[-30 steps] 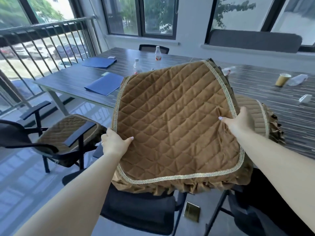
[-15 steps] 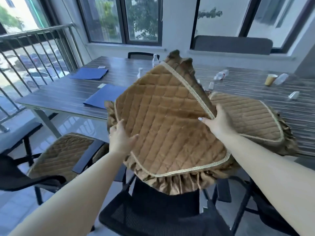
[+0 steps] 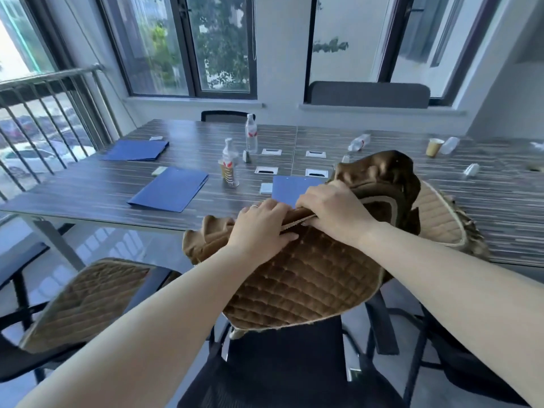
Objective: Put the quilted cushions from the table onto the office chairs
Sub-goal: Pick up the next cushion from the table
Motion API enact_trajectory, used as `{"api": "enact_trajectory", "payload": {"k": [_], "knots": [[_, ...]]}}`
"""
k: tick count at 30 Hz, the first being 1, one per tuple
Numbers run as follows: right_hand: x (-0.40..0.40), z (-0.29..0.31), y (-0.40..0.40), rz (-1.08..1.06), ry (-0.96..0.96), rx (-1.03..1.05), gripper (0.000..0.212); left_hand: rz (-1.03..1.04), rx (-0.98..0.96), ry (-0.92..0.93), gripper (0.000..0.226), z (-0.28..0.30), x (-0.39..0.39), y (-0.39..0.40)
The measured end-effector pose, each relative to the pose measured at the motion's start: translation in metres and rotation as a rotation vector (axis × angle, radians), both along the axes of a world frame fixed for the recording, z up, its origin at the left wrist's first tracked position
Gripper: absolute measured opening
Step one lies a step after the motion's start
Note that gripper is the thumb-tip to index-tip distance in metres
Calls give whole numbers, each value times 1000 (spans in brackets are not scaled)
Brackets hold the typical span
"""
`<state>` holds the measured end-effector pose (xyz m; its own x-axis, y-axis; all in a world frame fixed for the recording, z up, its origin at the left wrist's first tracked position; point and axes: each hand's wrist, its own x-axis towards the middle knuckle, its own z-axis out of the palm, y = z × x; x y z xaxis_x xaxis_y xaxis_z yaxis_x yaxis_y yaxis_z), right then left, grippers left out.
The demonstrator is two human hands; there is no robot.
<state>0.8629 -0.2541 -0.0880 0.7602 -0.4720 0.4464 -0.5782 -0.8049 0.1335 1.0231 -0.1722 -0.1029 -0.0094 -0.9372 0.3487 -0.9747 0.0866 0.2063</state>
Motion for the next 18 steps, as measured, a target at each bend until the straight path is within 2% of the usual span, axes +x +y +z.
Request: {"api": "enact_trajectory", "payload": {"k": [3, 5, 8, 13, 16, 18], "knots": [[5, 5, 5, 9, -71, 4, 25, 87, -9, 44, 28, 5, -2, -2], [5, 3, 8, -35, -176, 7, 45, 129, -44, 113, 27, 7, 1, 0], [-5, -8, 14, -231, -313, 89, 75, 186, -34, 312, 18, 11, 20, 7], [-49, -66, 26, -575, -619, 512, 97, 242, -85, 863, 28, 12, 61, 25], [-68, -95, 31, -825, -712, 778, 109, 205, -68, 1330, 32, 15, 80, 32], [-74, -108, 30, -883, -860, 990, 120, 223, -65, 1484, 46, 12, 95, 32]]}}
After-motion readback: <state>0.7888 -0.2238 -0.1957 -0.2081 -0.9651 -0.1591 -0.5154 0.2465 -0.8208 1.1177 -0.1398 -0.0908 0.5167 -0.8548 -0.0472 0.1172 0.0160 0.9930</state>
